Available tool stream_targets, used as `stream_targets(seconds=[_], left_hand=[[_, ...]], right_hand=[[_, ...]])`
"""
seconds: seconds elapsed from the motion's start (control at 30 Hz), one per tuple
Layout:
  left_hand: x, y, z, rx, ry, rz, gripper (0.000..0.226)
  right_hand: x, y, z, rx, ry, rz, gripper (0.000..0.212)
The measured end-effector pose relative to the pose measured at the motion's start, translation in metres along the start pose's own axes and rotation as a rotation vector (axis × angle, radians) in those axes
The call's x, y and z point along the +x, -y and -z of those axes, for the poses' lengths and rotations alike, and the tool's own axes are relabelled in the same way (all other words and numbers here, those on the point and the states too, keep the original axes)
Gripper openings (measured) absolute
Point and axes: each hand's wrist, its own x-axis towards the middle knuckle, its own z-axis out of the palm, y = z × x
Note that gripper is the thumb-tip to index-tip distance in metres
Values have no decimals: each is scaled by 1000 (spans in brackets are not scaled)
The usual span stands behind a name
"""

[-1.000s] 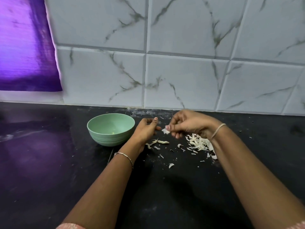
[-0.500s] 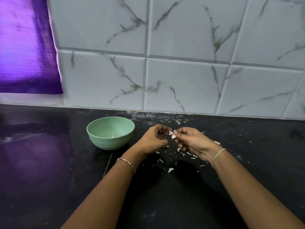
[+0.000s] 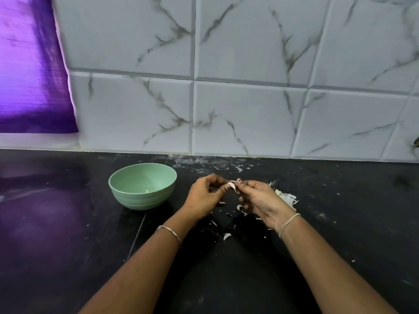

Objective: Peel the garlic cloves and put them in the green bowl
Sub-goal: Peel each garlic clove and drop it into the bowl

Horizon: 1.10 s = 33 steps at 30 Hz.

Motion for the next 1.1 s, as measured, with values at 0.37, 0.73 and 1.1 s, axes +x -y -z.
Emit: stream_targets(seconds=[0.37,0.73,1.1], left_hand=[[-6,-13,-3,-137,-140,101,11],[-4,-6,-5,-258,-117,169,10],[-7,-8,-10,-274,-5,192,6]], right_hand=[[12,3,32,-344,-333,347,32],[17,2,56,-676,-535,420,23],[13,6,61,-846,-529,353,17]])
